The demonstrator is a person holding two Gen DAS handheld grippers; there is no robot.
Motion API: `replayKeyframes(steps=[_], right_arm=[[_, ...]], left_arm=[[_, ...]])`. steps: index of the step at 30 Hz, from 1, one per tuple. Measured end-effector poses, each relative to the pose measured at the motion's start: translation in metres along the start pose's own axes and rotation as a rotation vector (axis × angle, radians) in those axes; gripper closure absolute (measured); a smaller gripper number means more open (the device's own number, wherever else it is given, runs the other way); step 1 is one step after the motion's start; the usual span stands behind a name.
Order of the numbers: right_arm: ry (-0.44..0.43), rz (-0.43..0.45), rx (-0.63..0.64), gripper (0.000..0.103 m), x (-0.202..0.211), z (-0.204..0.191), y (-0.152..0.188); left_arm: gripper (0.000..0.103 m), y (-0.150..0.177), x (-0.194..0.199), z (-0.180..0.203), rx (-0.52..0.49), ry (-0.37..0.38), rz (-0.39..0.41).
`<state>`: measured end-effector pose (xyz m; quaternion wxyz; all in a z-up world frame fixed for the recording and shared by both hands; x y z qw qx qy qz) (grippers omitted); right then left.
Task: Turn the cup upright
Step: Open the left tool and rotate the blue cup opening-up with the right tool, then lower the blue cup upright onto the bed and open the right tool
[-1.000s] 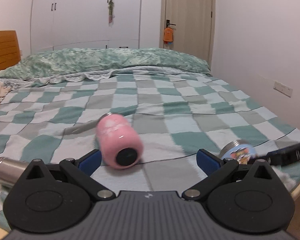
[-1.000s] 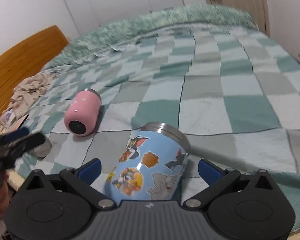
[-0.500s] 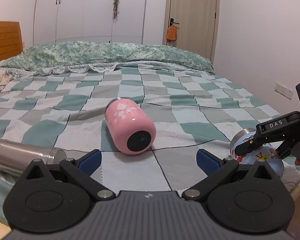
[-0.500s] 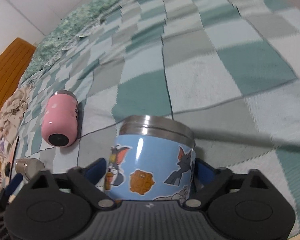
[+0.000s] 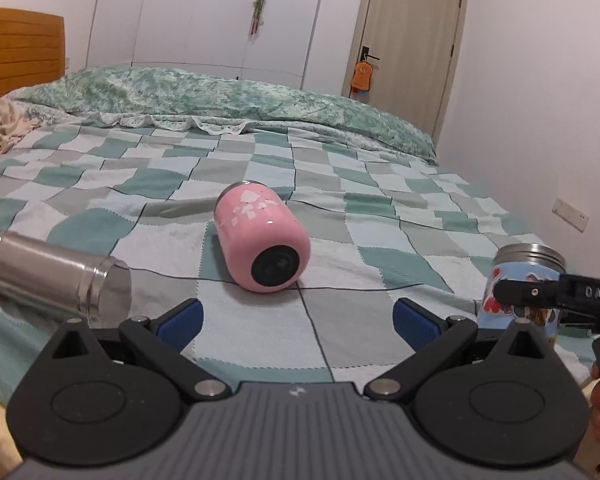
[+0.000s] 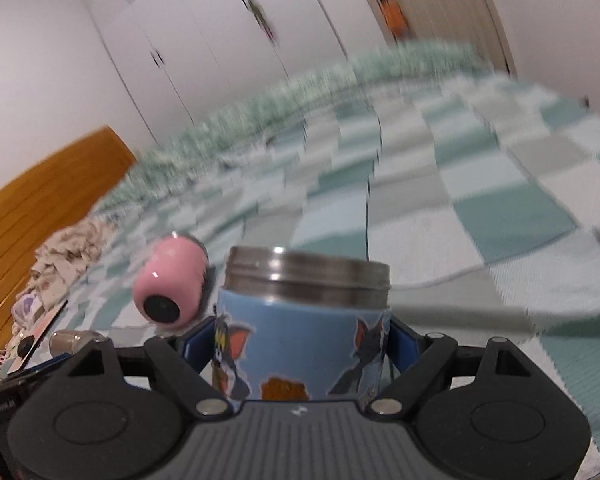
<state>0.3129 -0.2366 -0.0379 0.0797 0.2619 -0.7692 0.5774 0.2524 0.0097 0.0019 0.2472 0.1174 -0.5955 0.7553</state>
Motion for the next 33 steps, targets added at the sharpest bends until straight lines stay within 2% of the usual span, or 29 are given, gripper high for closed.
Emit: replayKeyframes(steps=[8, 12, 16, 20, 22, 28, 31, 33], right_arm=[[0.115, 0.257, 0.270, 0.019, 0.034, -0.008, -0.040], [0.175, 0.320, 0.356, 0.019, 0.032, -0.002, -0.064], [0.202, 0.293, 0.368, 0.019, 0.014, 0.013, -0.062], [0.180, 0.181, 0.337, 0.019, -0.011, 0.025, -0.024], [0.184, 0.223, 0.376, 0.019, -0.009, 0.021, -0.013], [0.190, 0.199, 0.399, 0.019, -0.011, 0.016, -0.008], [0.163, 0.168, 0.387, 0.013, -0.008, 0.014, -0.005], [0.158, 0.216, 0.368, 0.002, 0.008, 0.014, -0.009]], left_arm=[[0.000, -0.003, 0.006, 0.011, 0.021, -0.014, 0.052], [0.000, -0.004, 0.003, 0.016, 0.023, -0.035, 0.080], [0.000, -0.002, -0.002, 0.022, 0.021, -0.045, 0.092], [0.000, 0.003, -0.005, 0.026, -0.003, -0.057, 0.103], [0.000, 0.005, -0.005, 0.027, -0.020, -0.065, 0.109], [0.000, 0.006, -0.004, 0.030, -0.035, -0.070, 0.119], [0.000, 0.004, 0.003, 0.034, -0.057, -0.074, 0.133], [0.000, 0.000, 0.011, 0.036, -0.071, -0.071, 0.154]])
Point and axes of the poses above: each gripper's, at about its wrist camera, not at the fingertips, and x roughly against the way its jaws point, z to its right, y to its underside, the point moved 10 cm from there along -x, roughly the way its jaws point, and after that the axes turned 6 degrees about x, right-handed, at the moved point
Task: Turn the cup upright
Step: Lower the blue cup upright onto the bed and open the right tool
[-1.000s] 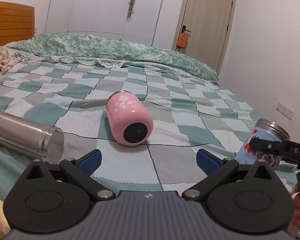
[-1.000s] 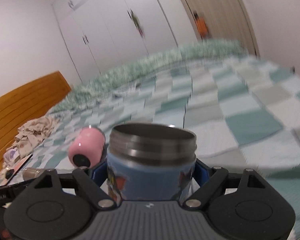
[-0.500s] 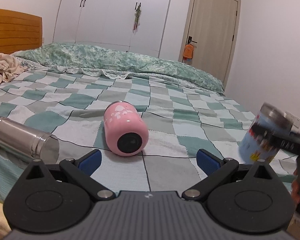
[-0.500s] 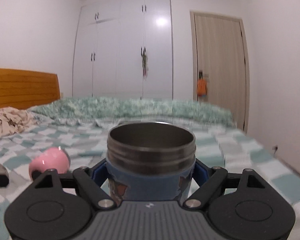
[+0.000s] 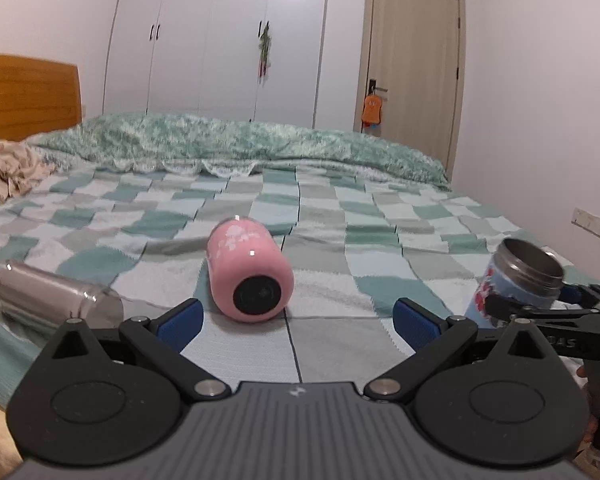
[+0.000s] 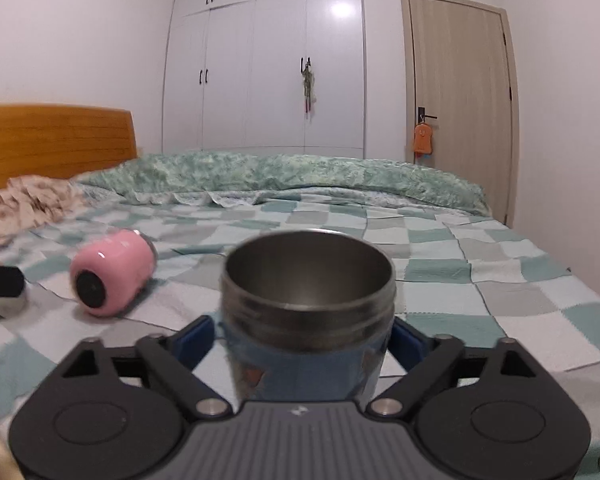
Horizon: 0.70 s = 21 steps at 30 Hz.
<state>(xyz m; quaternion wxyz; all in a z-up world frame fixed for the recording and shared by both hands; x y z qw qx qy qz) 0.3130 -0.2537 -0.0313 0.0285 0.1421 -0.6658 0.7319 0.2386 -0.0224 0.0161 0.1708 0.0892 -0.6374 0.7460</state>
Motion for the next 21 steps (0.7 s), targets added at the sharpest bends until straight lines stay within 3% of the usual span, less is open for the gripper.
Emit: replayKeyframes(steps=[10, 16, 21], right_arm=[[0.021, 0.237, 0.009, 0.000, 0.115, -0.017, -0.037], [-0.024, 0.226, 0.026, 0.000, 0.157, -0.047, -0.006], [0.007, 0.196, 0.082, 0.000, 0.168, -0.061, 0.030]], left_arm=[[0.000, -0.007, 0.065, 0.005, -0.020, 0.033, 0.154], [0.000, 0.021, 0.098, -0.001, -0.019, 0.025, 0.194], [0.000, 0.055, 0.109, -0.009, -0.048, -0.007, 0.189]])
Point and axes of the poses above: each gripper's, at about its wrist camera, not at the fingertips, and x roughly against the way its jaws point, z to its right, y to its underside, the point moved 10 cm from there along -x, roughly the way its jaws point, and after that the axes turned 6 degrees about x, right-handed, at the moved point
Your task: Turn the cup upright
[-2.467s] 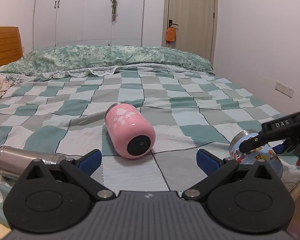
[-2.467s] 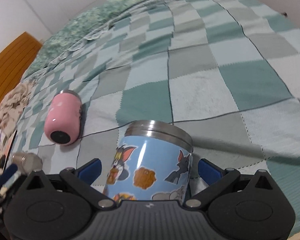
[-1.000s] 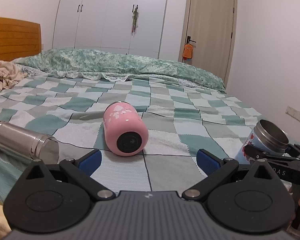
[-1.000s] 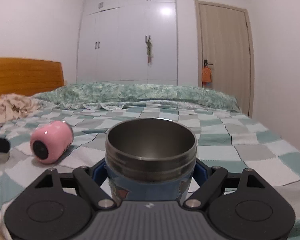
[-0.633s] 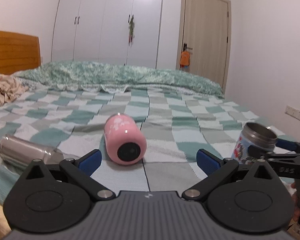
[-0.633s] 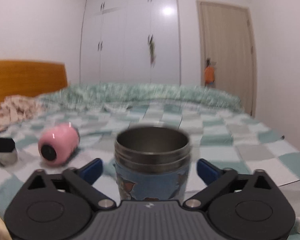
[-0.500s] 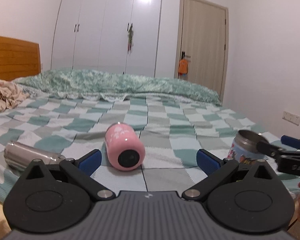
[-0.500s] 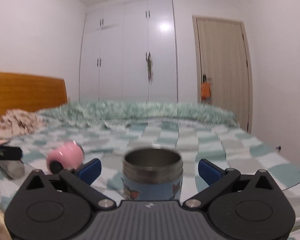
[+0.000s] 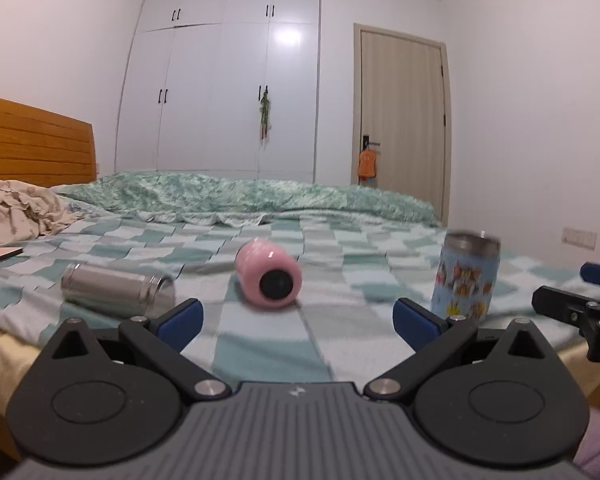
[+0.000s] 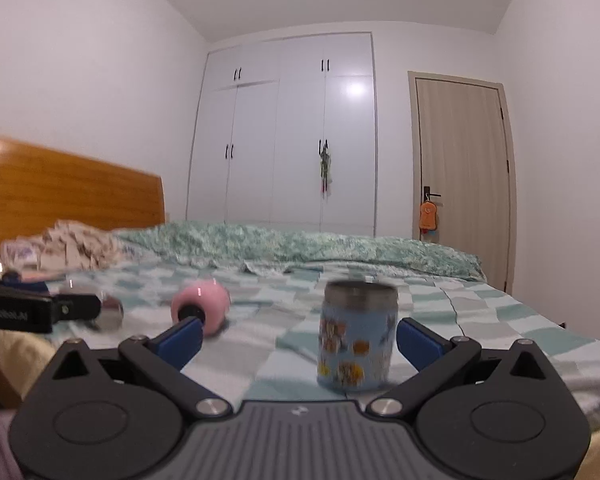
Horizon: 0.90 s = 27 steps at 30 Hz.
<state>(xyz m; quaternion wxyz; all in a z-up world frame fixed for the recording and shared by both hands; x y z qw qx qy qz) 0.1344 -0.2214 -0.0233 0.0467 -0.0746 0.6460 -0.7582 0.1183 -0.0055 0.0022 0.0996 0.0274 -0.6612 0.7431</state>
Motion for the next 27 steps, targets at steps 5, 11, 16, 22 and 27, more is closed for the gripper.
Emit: replayKeyframes(steps=[5, 11, 16, 22, 27], right_arm=[[0.015, -0.023, -0.019, 0.000, 0.010, -0.003, 0.017], [0.044, -0.010, 0.007, 0.000, 0.012, -0.002, 0.017], [0.052, -0.009, -0.002, 0.000, 0.010, 0.001, 0.016], [0.049, -0.001, -0.009, 0.000, 0.009, 0.002, 0.016], [0.048, -0.001, -0.008, 0.000, 0.009, 0.002, 0.017]], left_arm=[[0.000, 0.019, 0.010, -0.004, -0.013, -0.016, 0.010], [0.000, 0.019, 0.018, 0.000, -0.034, -0.025, 0.053], [0.000, 0.020, 0.017, 0.001, -0.031, -0.022, 0.059], [0.000, 0.020, 0.018, 0.001, -0.036, -0.021, 0.068], [0.000, 0.020, 0.018, 0.000, -0.031, -0.017, 0.069]])
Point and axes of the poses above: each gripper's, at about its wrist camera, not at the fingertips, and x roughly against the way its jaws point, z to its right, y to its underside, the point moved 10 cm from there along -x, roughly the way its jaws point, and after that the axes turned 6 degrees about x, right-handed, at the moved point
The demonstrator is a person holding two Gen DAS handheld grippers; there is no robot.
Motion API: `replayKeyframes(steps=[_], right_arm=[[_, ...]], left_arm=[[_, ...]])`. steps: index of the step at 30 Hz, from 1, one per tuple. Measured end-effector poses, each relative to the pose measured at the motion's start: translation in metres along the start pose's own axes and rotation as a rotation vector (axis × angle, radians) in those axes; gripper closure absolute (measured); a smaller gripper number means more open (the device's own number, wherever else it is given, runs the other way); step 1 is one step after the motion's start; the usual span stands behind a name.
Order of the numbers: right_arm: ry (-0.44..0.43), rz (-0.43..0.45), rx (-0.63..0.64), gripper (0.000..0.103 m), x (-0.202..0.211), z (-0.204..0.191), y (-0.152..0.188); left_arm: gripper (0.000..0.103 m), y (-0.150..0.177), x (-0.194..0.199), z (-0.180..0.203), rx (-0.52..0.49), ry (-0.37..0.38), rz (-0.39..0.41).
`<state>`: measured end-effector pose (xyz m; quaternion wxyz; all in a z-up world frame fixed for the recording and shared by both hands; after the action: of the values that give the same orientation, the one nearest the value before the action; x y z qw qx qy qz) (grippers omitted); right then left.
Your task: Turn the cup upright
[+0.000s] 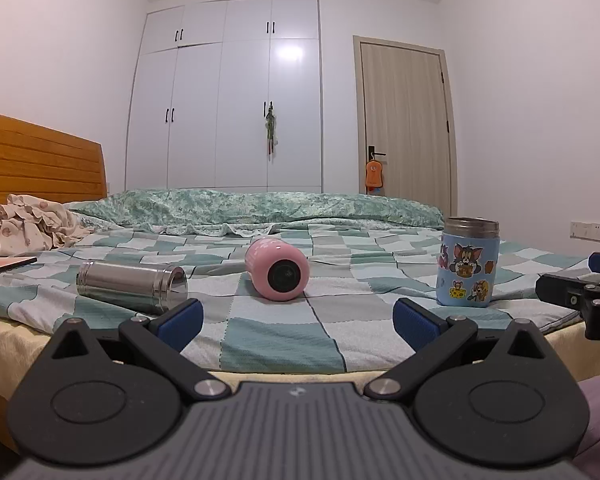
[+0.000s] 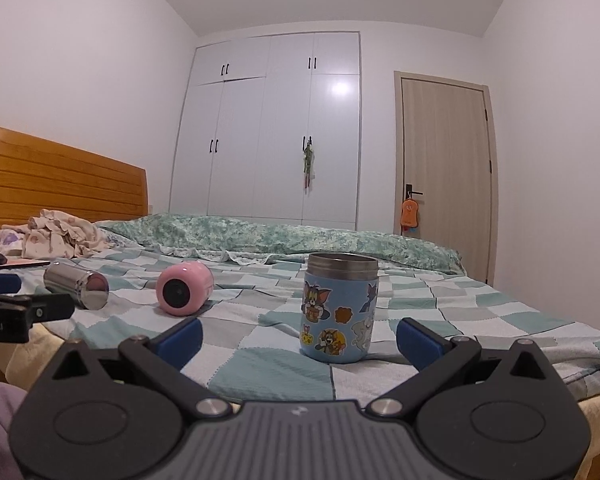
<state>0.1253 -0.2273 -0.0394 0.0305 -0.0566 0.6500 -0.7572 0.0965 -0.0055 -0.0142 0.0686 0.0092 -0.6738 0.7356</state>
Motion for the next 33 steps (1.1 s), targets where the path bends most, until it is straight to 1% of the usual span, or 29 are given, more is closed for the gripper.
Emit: replayKeyframes(steps=[19, 33], right_arm=[[-0.002, 0.006, 0.001, 0.000, 0.0009, 0.0002, 0.0003], [-0.002, 0.007, 0.001, 0.000, 0.0017, 0.0003, 0.0006]], left_arm=[[0.000, -0.0021, 0.0038, 0.0024, -0.005, 0.004, 0.027], [0.000, -0.0024, 0.0047, 0.0027, -0.005, 0.004, 0.032]])
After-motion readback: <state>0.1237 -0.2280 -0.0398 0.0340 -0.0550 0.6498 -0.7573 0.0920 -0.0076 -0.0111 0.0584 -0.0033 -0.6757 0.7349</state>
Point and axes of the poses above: each gripper's, at about its wrist camera, not at the fingertips, and x roughly against the way its jaws point, z to its right, y to its underside, the point moved 10 cm from there along -x, roughly the way its jaws point, and after that the axes turned 6 degrees about x, right-handed, at the moved point
